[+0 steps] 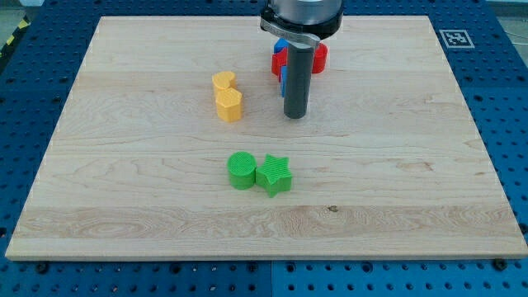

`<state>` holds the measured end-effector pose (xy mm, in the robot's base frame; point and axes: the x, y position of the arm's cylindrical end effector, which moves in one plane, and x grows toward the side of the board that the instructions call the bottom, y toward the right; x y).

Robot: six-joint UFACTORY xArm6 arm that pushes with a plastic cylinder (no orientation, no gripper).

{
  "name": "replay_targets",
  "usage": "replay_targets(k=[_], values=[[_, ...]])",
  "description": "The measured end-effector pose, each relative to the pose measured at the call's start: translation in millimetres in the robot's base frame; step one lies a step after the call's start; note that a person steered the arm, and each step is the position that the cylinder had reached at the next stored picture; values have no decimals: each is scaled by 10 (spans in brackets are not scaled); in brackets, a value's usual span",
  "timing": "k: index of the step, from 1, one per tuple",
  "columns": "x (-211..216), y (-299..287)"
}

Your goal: Push the blue cube into the red star

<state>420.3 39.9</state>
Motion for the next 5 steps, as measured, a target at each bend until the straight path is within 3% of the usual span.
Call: replay_targets(k=[2,5], values=[[78,0],[1175,272]])
